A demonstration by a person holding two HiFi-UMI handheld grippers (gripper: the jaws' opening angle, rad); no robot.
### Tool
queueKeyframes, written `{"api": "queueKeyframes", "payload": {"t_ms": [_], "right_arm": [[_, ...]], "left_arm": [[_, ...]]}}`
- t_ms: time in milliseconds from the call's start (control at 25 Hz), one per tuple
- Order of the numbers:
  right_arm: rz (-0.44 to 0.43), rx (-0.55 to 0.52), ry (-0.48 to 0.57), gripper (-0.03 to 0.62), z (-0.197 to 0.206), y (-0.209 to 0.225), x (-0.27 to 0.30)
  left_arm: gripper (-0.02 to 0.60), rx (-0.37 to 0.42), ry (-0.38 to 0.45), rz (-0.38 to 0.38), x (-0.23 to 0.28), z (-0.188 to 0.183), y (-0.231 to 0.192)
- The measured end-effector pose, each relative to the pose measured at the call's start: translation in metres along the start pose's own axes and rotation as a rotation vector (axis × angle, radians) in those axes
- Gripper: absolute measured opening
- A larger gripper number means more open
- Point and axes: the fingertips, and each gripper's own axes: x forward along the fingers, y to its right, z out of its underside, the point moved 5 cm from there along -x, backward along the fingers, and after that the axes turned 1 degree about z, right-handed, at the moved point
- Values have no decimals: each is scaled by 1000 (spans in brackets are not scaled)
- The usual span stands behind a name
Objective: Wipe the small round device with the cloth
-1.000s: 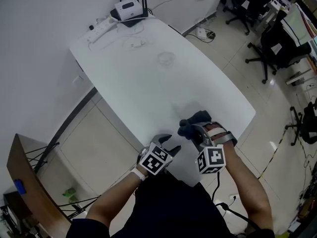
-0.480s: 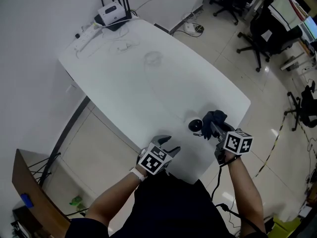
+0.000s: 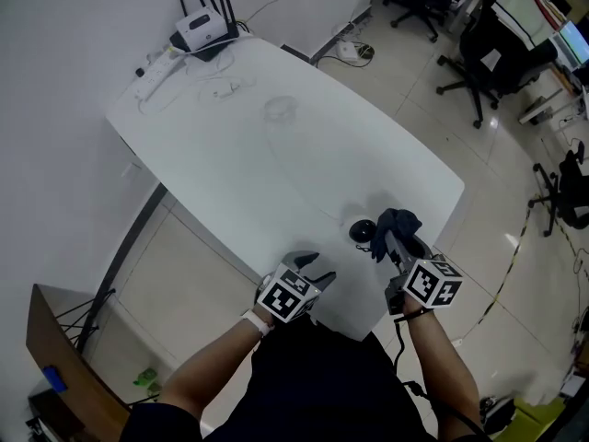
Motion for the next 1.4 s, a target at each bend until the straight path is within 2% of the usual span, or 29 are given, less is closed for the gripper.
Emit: {"api": "queueKeyframes", "payload": {"t_ms": [120,200,280,360,480,720,920,1200,1400], "right_arm": [[-23,-358,-28,95,-14,-40,1],[-71,-531,-78,95,-11,-66,3],[-141,-601,-146,95,1,-88,7],[-184,-615,-208,94,16,-101,12],[-172,-634,-258,94,34,-104,20],[-164,-553,-315,95,68,-76,25],[-187,-427,-304,95,83,-49,17],[-100,-286,-251,95,70,-8,-3],[-32,-115,-210,95,48,22,-8]], "left_arm": [[236,-14,4,-6,-2,3,-1],[236,-36,10,5,-7,1,4],[232,-42,19,0,-10,2,6],[230,-49,24,-12,-10,5,4],[230,-75,13,-14,-12,10,6],[230,-83,-17,-25,-9,22,3],[230,-76,-28,-10,-4,14,9],[230,-60,-29,10,5,3,17],[230,-26,-19,7,7,-6,23]]}}
